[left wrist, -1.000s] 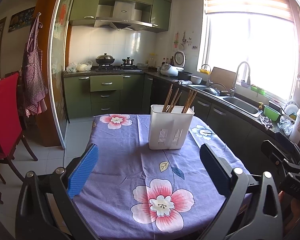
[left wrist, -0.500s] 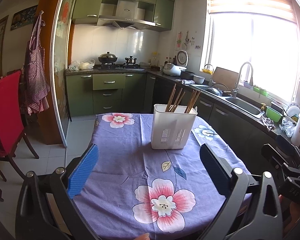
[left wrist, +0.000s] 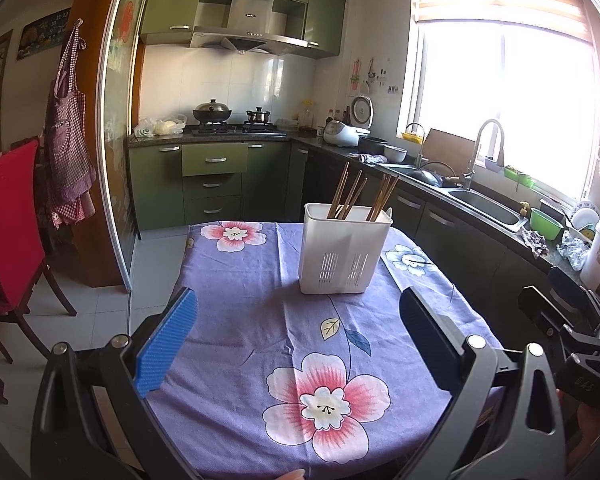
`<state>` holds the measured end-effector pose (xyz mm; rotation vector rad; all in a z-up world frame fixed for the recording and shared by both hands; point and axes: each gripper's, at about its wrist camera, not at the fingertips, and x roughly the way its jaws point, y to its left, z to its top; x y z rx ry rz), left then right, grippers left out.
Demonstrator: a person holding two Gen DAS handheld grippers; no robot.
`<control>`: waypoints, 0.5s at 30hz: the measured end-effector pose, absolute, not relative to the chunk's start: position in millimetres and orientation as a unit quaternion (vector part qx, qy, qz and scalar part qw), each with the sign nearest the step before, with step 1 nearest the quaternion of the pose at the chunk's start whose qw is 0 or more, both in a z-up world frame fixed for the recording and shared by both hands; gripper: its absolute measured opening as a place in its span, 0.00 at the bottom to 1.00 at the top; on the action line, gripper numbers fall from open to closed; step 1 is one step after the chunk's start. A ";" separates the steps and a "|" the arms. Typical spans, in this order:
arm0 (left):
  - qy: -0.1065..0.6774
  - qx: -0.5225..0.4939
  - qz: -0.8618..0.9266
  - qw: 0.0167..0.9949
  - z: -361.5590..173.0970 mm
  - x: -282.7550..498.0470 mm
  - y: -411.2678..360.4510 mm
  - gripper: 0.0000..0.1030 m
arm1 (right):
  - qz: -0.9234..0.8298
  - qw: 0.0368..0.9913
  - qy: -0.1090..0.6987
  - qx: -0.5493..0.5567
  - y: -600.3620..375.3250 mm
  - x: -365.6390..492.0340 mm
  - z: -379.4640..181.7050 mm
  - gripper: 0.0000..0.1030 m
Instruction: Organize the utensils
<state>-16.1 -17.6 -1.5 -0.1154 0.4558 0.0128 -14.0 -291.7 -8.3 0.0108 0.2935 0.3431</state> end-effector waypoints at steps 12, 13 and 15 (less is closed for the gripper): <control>0.237 -0.073 -0.003 0.969 -4.8 -12.7 -11.7 0.93 | 0.170 0.974 0.150 0.003 -292.5 -10.4 -9.7 0.95; 0.239 -0.077 -0.009 0.968 -5.1 -11.9 -10.5 0.93 | 0.170 0.974 0.151 0.003 -292.1 -9.7 -10.0 0.95; 0.238 -0.085 -0.015 0.967 -4.7 -9.0 -6.7 0.93 | 0.170 0.974 0.151 0.002 -292.0 -8.7 -10.2 0.95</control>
